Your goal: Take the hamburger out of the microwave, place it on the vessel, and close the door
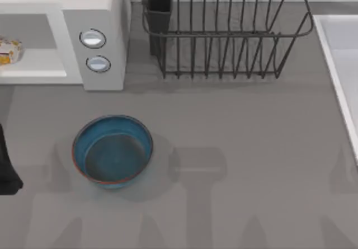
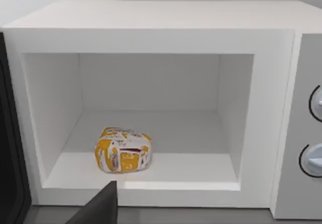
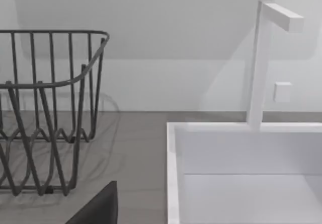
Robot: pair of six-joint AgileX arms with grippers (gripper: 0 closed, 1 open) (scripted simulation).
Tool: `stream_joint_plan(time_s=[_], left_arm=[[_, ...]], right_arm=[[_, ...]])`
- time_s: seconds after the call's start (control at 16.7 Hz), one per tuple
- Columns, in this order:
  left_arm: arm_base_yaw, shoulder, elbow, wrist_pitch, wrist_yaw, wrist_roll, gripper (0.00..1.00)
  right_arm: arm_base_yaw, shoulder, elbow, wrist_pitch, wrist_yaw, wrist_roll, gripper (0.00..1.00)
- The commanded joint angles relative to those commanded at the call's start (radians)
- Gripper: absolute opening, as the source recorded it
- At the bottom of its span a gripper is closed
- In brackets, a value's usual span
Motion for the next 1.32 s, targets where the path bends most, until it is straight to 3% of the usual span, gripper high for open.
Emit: stream_joint_plan(time_s=[0.84, 1.32], left_arm=[[0.002, 0.029, 0.012, 0.013, 0.003, 0.001, 1.0], [0.039, 0.502, 0.207, 0.222, 0.046, 0.018, 1.0]], right_arm=[[0.0, 0.0, 0.0, 0.0, 0.0, 0.0, 1.0], [0.0, 0.0, 0.0, 0.0, 0.0, 0.0, 1.0]])
